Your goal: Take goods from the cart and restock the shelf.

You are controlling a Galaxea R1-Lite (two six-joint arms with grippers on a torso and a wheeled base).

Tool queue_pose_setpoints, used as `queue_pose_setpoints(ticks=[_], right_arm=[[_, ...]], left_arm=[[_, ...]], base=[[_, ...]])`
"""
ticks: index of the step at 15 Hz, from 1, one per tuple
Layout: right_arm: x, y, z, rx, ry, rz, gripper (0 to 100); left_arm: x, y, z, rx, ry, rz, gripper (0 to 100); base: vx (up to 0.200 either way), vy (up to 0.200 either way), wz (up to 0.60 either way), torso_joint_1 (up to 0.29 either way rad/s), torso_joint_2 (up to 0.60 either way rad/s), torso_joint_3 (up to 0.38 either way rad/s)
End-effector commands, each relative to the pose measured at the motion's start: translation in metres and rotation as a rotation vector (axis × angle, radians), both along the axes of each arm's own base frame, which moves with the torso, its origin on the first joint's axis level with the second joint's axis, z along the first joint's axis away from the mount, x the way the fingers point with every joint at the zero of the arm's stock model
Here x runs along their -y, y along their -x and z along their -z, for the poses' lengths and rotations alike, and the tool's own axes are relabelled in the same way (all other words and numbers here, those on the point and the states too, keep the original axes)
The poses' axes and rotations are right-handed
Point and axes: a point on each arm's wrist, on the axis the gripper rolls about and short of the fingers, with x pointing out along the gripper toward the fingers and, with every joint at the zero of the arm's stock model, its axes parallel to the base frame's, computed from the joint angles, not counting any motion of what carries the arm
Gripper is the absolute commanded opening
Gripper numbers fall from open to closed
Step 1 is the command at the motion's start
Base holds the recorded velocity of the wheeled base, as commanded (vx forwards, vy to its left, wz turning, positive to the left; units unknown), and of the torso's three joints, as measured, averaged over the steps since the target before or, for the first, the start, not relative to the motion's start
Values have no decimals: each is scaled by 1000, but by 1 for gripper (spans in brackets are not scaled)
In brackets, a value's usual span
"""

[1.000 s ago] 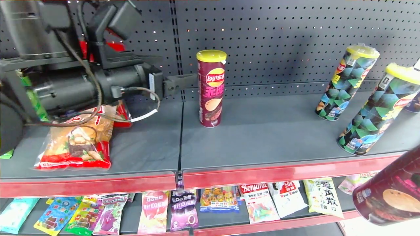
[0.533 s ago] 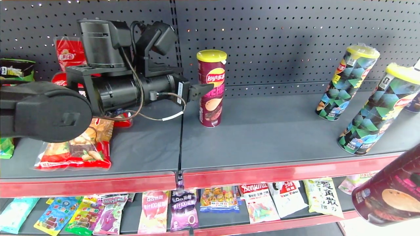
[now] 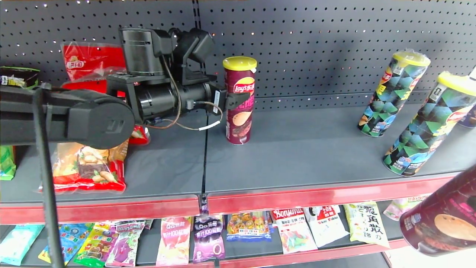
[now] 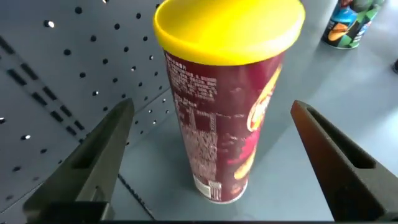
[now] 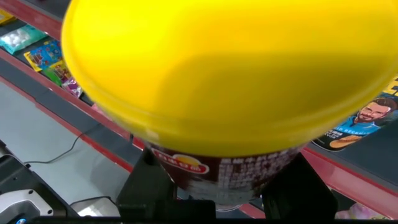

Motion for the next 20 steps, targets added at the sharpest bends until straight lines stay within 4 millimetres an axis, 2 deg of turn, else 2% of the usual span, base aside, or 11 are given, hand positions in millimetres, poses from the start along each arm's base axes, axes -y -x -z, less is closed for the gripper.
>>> queue_pose_setpoints(ticks=[1, 10, 11, 15, 20], right_arm=[[0, 0, 0, 0, 0, -1, 0], [0, 0, 1, -7, -4, 1, 0], [0, 0, 1, -10, -7, 2, 0], [0, 0, 1, -11, -8, 2, 0], [0, 0, 2, -15, -8, 3, 0]], left_arm=[[4, -6, 3, 0, -1, 1, 100], [15, -25, 16, 7, -29, 2, 100], [15, -25, 16, 5, -29, 5, 0], [15, -23, 14, 6, -25, 23, 0], [-2, 12, -3, 2, -3, 154, 0]], base=[[0, 0, 0, 0, 0, 0], [0, 0, 0, 0, 0, 0], [0, 0, 0, 0, 0, 0], [0, 0, 0, 0, 0, 0], [0, 0, 0, 0, 0, 0]])
